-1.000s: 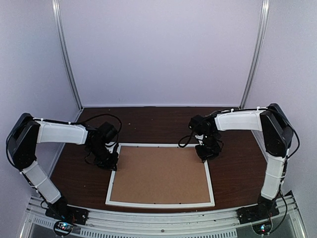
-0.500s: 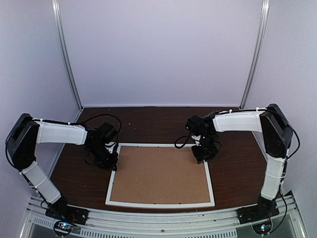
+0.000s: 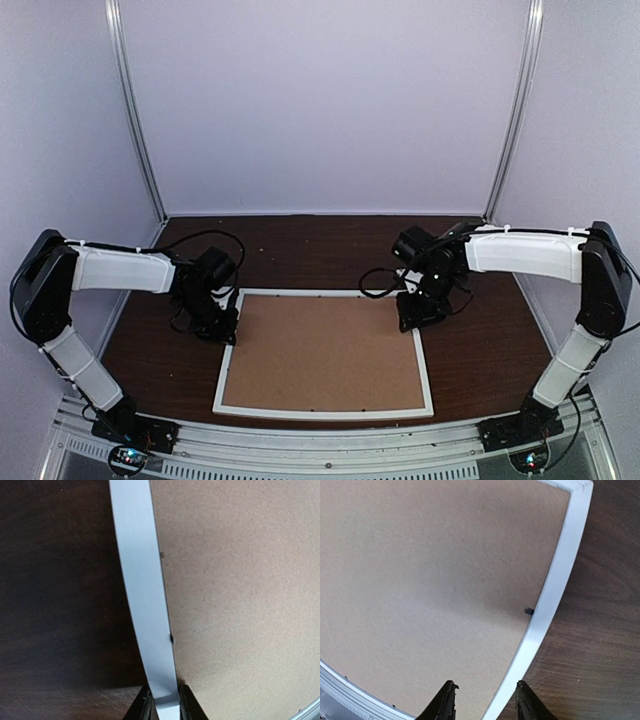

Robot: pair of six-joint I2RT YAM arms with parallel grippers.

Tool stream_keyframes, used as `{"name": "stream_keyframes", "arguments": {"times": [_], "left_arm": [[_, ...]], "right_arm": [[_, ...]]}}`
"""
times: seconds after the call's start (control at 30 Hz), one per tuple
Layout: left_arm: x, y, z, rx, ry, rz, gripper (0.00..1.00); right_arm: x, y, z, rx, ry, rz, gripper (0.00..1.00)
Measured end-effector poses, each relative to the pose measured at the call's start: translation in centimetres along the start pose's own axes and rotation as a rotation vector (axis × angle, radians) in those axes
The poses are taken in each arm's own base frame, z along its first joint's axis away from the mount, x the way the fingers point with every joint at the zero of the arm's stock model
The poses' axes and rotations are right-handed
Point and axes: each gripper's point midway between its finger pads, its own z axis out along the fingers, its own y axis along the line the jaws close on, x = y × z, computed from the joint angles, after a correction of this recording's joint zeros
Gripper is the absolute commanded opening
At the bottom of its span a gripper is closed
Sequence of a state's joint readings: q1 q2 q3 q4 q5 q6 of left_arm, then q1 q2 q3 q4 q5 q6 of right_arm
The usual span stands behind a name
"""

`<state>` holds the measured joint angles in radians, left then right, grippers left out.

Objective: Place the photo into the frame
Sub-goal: Press the fastener onto the backboard.

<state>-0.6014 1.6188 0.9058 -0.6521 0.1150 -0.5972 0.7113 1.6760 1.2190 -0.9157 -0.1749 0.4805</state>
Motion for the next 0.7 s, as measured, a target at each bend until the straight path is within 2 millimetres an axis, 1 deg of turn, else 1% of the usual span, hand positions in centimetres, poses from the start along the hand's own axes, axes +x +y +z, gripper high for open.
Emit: {"name": "stream_keyframes", "arguments": {"times": [0.13,0.23,0.3,0.53,0.7], "left_arm": [[0.0,0.0,0.0,0.0,0.001,0.0,0.23],[0.1,0.0,0.0,0.001,0.002,0.0,0.24],[0.1,0.0,0.0,0.002,0.002,-0.001,0.24],[0.1,0.0,0.0,0.003,0.003,-0.001,0.26],[0.1,0.0,0.0,0.004,0.004,-0.003,0.27]], "right_arm": [[2.5,-1.3,0.9,0.026,0.051,0.018,0.41],[3.5,-1.9,1.6,0.042,0.078,0.03,0.41],[3.7,-2.2,1.9,0.044,0.083,0.034,0.41],[3.4,-2.6,3.6,0.04,0.09,0.054,0.39],[4.0,-2.9,4.3,0.025,0.107,0.066,0.38]]}}
